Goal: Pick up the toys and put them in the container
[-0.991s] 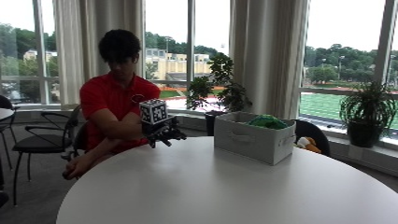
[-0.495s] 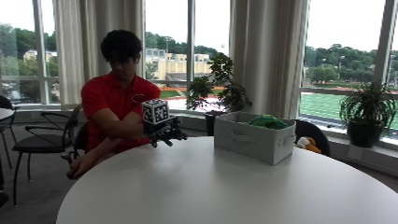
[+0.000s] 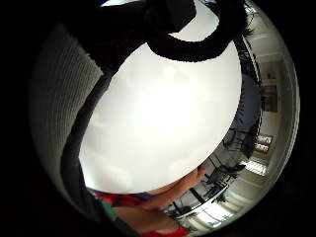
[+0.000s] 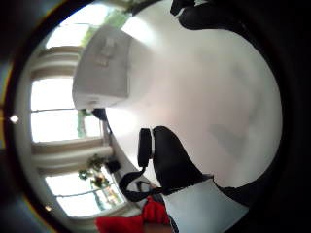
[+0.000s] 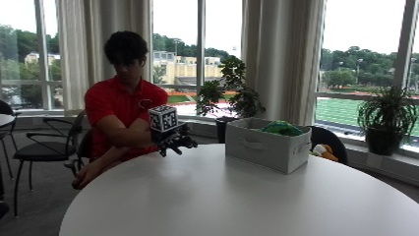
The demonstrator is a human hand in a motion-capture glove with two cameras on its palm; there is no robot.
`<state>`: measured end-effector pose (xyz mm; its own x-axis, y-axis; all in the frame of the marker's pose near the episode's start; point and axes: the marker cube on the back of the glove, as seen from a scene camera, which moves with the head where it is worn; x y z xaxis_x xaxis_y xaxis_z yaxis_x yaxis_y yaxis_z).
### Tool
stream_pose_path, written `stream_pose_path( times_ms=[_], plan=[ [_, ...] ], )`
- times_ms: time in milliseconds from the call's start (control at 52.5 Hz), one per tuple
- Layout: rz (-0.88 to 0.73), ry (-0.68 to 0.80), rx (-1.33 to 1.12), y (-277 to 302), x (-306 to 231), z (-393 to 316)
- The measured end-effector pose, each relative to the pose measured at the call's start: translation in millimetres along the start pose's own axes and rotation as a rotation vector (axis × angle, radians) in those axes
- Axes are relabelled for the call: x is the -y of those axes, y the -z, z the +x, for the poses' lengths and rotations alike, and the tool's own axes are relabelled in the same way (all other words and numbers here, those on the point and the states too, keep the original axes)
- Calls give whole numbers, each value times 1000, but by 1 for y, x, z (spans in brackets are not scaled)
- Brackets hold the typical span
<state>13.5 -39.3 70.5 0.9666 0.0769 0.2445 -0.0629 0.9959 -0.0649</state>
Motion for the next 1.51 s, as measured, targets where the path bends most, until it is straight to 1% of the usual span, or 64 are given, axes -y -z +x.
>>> stream_pose_path(
  times_ms=[267,381,591,877,1010,1239,1334,1505],
  plan=[
    [4,9,5,-9,-12,-3],
    [2,36,13,-7,-1,3],
    [-17,6,42,-7,8,4],
    [-21,4,17,-12,10,6],
    [1,7,2,-14,2,-1],
    [42,11,-16,-2,4,-2],
    [30,31,-21,-3,-6,-8],
    [26,41,-20,1,-6,-8]
  ],
)
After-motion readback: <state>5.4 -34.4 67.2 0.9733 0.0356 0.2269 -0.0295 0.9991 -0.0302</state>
